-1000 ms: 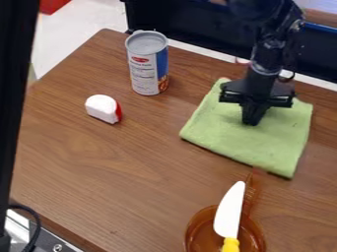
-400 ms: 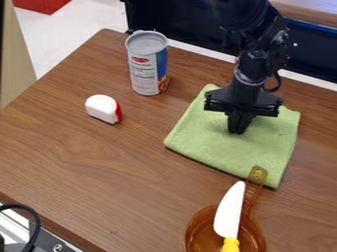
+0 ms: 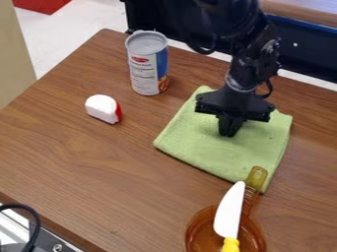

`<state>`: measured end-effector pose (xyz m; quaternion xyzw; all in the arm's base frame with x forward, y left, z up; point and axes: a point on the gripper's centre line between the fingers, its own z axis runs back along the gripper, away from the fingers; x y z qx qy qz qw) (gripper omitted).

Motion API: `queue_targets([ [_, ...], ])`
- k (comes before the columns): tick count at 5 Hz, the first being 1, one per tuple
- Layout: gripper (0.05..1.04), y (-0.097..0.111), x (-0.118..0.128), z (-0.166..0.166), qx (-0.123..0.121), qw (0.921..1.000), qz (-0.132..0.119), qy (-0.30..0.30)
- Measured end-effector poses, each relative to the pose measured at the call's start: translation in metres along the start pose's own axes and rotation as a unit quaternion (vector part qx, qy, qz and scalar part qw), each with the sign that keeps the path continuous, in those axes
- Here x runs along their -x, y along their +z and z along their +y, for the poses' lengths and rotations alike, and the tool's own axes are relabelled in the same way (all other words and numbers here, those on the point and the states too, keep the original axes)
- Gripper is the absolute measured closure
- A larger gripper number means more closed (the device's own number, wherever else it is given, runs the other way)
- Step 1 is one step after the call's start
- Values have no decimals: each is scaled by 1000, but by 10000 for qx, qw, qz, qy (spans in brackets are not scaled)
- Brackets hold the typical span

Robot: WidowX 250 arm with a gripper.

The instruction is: Move the cloth to the lower middle part of the table

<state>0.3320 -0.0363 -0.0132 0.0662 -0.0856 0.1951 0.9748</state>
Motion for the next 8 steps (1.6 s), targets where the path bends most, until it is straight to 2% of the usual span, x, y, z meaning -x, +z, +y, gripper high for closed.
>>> queue_targets([
  [2,1031,1,10,17,-109,9971,147,-737],
  [3,1031,2,17,28,-140,9951,85,-976],
  [5,1031,3,26,46,-112,9929,138,-1174],
  [7,1031,1,21,55,-173,9933,88,-1141],
  [8,1031,1,32,62,-258,9927,111,-1171],
])
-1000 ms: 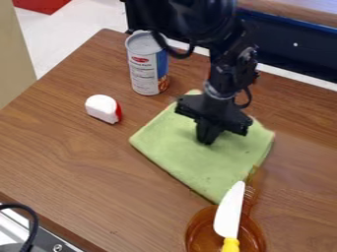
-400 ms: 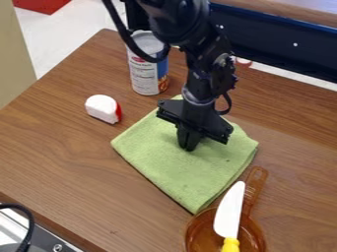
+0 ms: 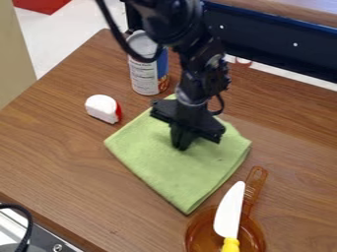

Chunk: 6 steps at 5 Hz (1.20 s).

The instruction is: Move the cloth to the lower middle part of the table

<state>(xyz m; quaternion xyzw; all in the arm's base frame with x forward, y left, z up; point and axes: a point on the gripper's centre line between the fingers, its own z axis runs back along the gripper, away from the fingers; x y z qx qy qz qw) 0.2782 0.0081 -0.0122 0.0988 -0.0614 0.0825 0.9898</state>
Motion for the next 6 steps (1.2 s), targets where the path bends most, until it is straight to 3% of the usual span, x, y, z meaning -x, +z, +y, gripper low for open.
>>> queue_targets([
  [1,1031,0,7,5,-105,9999,-14,-74],
  [2,1031,2,21,7,47,9997,227,-34],
  [4,1031,4,46,9,29,9985,500,229],
  [5,1031,4,52,10,8,9969,576,542],
  [6,1031,4,57,14,-200,9924,518,1098],
])
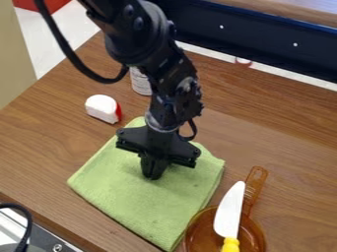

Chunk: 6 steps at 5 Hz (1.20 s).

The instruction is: Move the cloth to the lower middle part of the table

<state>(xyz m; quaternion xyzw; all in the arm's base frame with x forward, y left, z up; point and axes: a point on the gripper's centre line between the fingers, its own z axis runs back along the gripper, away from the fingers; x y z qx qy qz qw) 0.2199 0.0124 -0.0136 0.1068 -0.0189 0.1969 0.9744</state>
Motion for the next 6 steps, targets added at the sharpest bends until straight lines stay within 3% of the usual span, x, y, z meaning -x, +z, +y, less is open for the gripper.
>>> queue_targets([
  [2,1031,-1,9,12,-145,9990,-134,405],
  [3,1031,-2,17,20,-160,9991,-75,393],
  [6,1031,-1,11,22,135,9968,300,722],
])
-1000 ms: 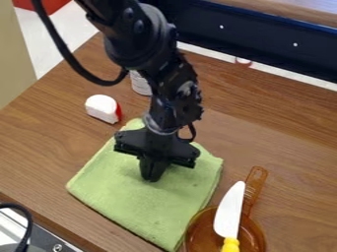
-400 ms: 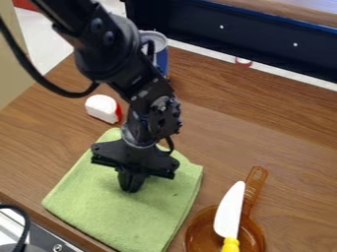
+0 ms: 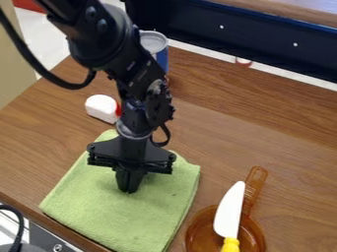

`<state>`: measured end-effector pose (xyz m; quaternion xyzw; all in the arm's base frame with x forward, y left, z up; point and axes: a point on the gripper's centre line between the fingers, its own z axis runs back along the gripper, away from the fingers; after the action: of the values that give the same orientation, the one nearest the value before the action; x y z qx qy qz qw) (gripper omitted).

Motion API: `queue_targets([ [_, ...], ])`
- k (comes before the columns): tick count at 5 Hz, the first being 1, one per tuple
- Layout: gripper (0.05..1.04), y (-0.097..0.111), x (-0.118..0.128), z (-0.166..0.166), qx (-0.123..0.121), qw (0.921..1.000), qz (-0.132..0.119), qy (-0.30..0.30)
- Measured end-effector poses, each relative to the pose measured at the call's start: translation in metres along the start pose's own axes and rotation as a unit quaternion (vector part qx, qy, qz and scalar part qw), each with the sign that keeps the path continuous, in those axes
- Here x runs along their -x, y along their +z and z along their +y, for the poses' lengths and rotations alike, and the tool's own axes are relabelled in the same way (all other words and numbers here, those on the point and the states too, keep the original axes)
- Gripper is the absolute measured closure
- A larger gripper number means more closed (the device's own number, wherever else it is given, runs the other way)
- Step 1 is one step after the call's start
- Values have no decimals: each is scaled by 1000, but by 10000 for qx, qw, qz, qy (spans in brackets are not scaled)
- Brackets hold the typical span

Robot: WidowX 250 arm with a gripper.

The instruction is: Move the cloth to the lower middle part of the table

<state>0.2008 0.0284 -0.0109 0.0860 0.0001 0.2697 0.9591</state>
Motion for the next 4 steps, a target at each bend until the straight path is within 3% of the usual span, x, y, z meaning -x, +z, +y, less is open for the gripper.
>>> queue_targets([
  [3,1021,3,-6,-8,249,9994,113,-198],
  [4,894,19,-14,-4,289,9990,210,-280],
])
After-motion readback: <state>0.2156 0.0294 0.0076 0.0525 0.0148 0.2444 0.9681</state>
